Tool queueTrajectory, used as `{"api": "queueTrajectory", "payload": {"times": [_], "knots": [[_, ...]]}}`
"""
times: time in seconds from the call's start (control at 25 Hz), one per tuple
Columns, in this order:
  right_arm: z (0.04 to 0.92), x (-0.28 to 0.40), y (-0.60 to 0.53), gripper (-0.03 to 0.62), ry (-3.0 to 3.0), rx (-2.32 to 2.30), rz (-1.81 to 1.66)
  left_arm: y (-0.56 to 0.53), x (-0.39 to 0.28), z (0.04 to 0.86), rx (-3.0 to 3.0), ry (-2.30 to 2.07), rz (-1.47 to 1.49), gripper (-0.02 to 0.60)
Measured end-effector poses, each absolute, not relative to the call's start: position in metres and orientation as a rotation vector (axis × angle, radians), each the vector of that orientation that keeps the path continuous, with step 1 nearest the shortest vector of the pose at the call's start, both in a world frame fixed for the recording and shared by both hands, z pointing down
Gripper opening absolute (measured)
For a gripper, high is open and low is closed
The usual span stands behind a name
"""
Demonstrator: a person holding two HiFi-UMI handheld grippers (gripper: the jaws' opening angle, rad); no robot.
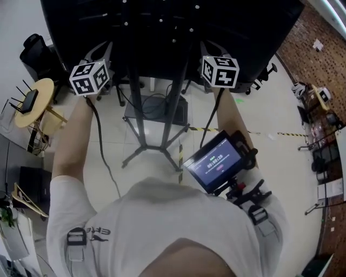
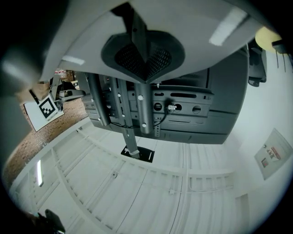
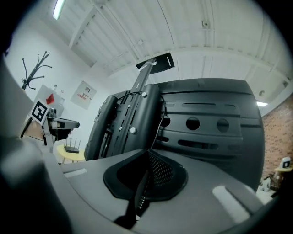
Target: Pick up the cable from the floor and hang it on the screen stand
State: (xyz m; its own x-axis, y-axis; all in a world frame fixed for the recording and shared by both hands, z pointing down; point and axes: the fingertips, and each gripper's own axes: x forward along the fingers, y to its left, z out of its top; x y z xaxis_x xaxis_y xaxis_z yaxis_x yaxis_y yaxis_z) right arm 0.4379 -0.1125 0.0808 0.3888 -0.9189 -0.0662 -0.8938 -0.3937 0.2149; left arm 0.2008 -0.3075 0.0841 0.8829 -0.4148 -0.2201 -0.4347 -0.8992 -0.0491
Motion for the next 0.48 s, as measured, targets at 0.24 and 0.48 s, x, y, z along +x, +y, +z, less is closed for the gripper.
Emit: {"api": "queueTrajectory", "payload": {"times": [0.24,0.48], "knots": [[0.119,0.425,-0.078,0.014,-1.843,2.413,-0.222,-0.235,0.205,0.119,-2.963,0.749,0.276,0.003],[0.162,0.388,-0.076,0.014,-2.017,2.321,-0.140,-0.206,0.185,0.167,-2.971,0.869,0.204,0.002]]}}
